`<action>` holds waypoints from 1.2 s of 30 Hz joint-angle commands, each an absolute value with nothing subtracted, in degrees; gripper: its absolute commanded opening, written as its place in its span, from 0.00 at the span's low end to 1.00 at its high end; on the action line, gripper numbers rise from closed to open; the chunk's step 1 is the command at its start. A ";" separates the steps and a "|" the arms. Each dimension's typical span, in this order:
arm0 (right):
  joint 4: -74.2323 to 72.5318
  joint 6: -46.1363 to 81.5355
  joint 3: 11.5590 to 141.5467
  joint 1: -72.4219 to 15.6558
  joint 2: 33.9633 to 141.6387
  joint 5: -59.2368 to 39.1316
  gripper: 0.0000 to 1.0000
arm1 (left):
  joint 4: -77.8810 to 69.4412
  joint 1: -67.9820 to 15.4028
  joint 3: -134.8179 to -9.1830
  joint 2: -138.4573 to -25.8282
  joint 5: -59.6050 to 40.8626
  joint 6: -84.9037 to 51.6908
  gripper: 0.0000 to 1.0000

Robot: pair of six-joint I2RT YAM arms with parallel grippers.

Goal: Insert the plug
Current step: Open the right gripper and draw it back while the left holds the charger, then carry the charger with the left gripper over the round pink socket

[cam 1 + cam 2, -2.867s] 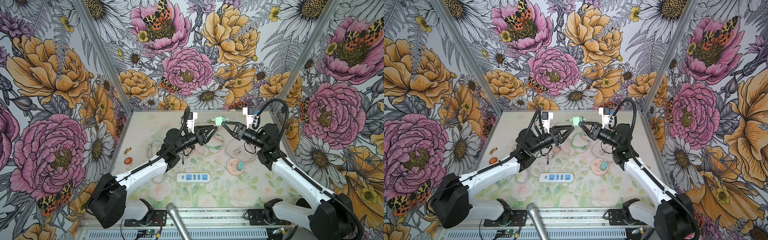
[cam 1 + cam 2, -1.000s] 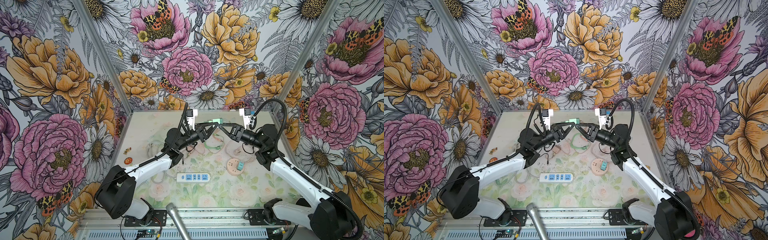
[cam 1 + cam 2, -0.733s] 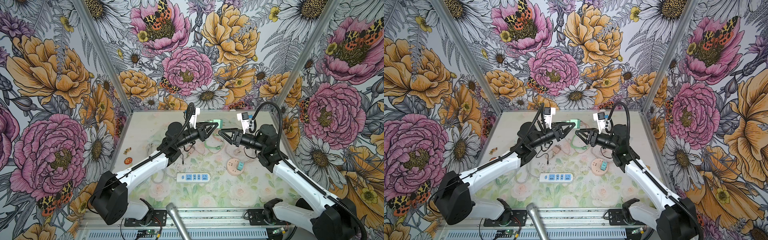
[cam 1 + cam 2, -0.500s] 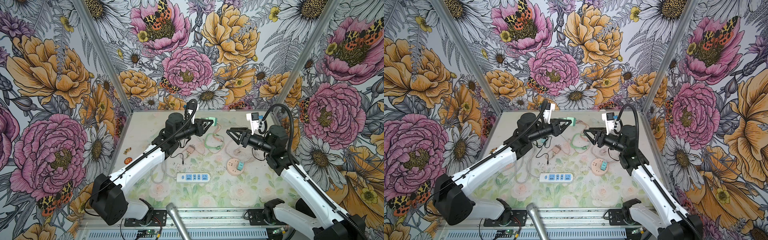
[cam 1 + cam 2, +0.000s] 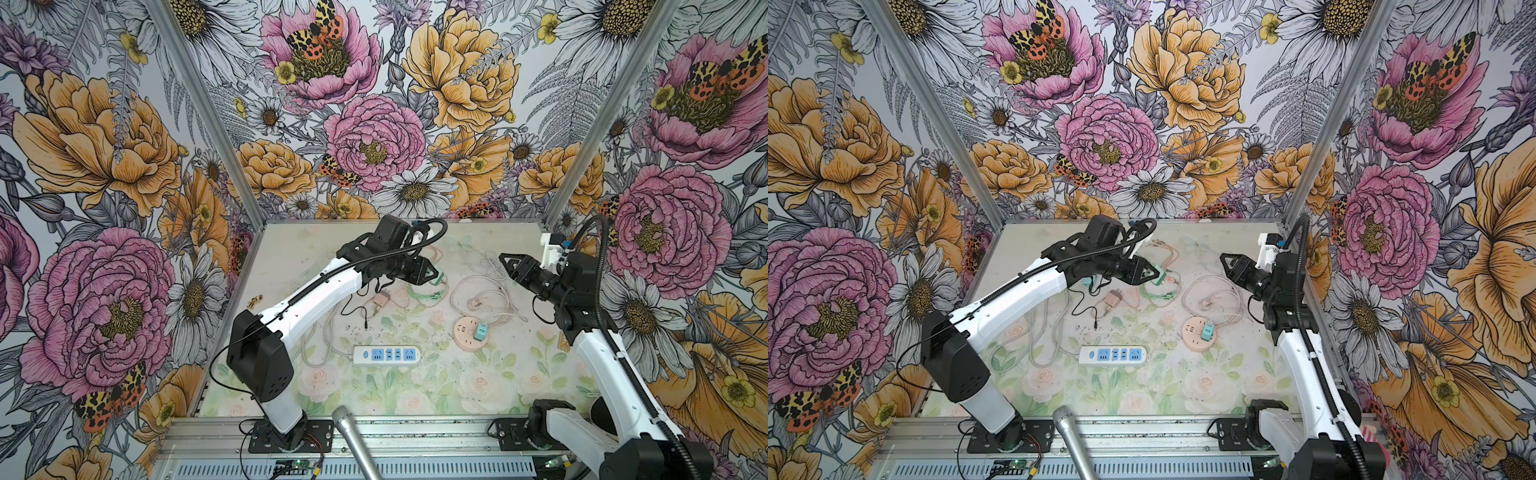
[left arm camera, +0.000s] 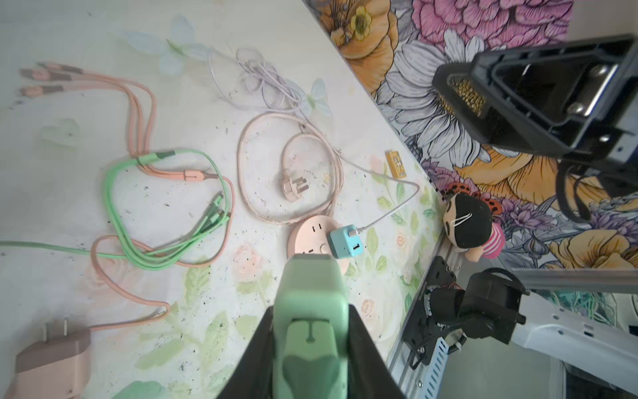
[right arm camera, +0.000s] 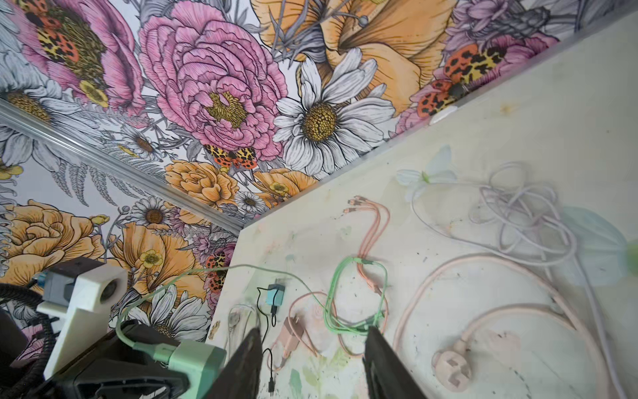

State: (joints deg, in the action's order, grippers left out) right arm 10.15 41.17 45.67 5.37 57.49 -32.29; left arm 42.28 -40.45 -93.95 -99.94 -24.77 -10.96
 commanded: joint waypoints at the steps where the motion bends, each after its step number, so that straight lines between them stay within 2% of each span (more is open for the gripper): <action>1: 12.63 42.04 44.30 7.03 55.90 -31.11 0.48 | 48.67 -42.59 -99.40 -106.84 -26.68 -8.75 0.00; 12: 16.11 37.18 43.25 8.44 53.81 -25.70 0.48 | 50.20 -49.75 -107.78 -119.11 -21.48 -22.86 0.00; 20: 16.61 37.18 42.24 8.45 55.23 -23.02 0.48 | 50.47 -53.91 -109.83 -121.84 -10.35 -32.76 0.00; 30: 16.57 36.91 40.08 8.44 53.84 -22.30 0.48 | 50.73 -55.27 -110.41 -124.00 -4.78 -35.07 0.00; 36: 16.52 36.74 39.95 8.44 54.14 -21.80 0.48 | 50.72 -55.60 -110.74 -124.89 -5.59 -35.24 0.00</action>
